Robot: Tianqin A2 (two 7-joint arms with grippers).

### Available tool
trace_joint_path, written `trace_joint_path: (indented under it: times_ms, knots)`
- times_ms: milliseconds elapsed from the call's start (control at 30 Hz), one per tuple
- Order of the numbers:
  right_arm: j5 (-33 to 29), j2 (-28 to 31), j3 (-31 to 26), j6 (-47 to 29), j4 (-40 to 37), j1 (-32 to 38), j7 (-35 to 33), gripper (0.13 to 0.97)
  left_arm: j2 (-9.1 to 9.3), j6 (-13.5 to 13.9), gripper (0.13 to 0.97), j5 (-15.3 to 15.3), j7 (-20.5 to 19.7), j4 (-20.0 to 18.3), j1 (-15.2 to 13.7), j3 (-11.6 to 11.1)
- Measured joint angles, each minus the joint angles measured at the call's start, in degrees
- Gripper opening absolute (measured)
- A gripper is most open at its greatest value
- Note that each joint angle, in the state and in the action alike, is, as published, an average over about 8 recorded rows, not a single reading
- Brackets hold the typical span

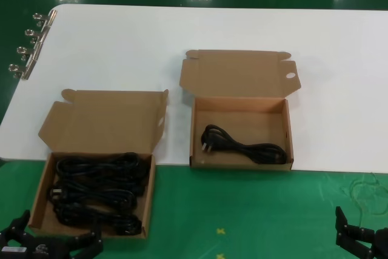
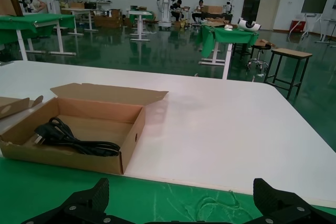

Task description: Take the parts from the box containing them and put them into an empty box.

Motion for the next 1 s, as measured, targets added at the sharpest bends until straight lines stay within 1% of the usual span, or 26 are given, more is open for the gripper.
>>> trace_joint_path:
  times_ms: [1000]
  knots:
    - [0.0,0.0,0.0,0.0,0.0,0.0,0.0,0.966,0.00,0.0,0.966,0.0,0.0,0.0,0.0,0.0]
